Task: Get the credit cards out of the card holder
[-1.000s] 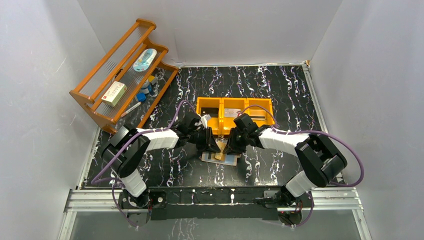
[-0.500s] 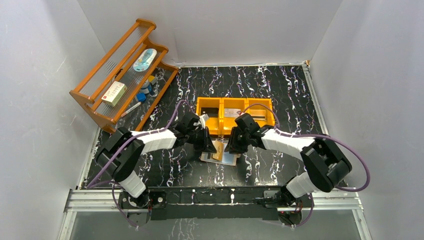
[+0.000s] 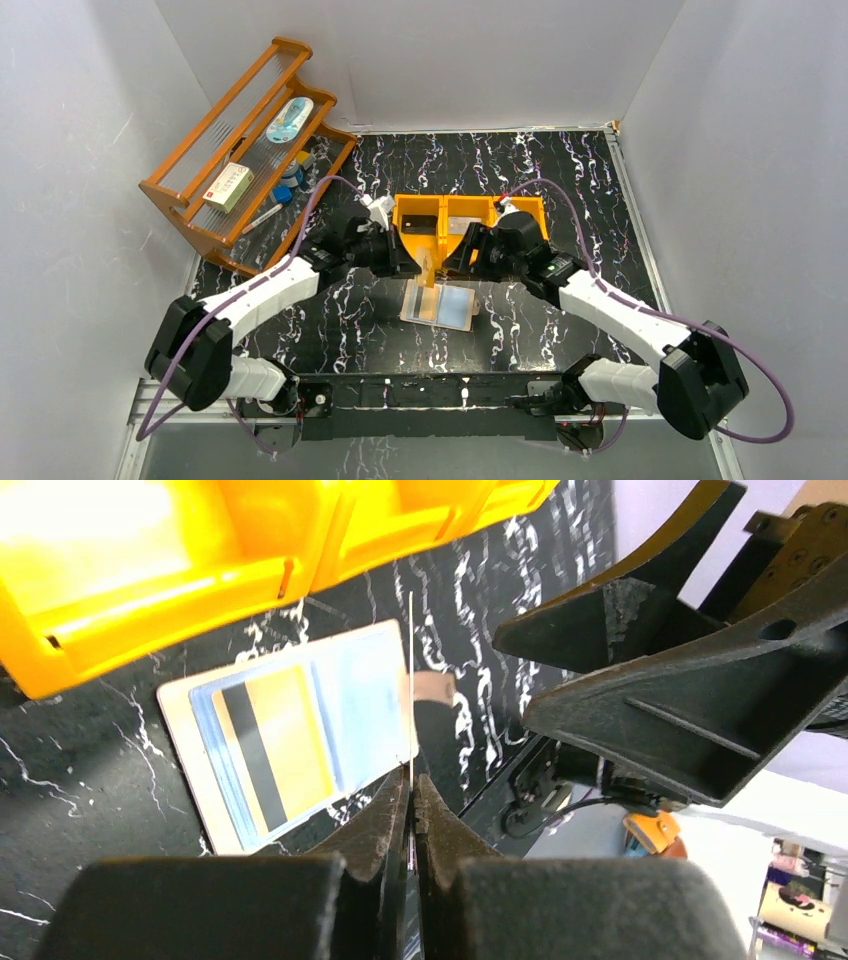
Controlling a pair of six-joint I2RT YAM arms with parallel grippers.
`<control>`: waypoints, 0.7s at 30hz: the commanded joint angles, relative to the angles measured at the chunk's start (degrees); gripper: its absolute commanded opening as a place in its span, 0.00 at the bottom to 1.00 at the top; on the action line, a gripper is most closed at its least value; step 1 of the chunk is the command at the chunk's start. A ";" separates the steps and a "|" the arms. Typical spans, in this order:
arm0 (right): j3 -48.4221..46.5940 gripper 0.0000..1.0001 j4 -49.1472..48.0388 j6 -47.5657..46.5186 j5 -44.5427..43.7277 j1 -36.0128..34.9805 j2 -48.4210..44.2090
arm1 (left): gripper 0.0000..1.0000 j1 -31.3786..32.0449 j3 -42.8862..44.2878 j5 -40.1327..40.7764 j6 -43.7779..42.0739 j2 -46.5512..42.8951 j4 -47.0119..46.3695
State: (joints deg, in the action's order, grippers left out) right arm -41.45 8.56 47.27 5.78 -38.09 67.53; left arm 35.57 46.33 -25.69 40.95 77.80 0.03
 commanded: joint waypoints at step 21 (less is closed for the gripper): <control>0.27 0.51 -28.67 4.19 36.06 9.13 7.59 | 0.00 -3.52 -9.94 -12.89 18.06 -6.38 -32.27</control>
State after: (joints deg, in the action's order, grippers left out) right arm -41.36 -15.14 50.52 37.71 -28.95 75.31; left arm 32.36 36.86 -36.49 56.42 71.90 -26.26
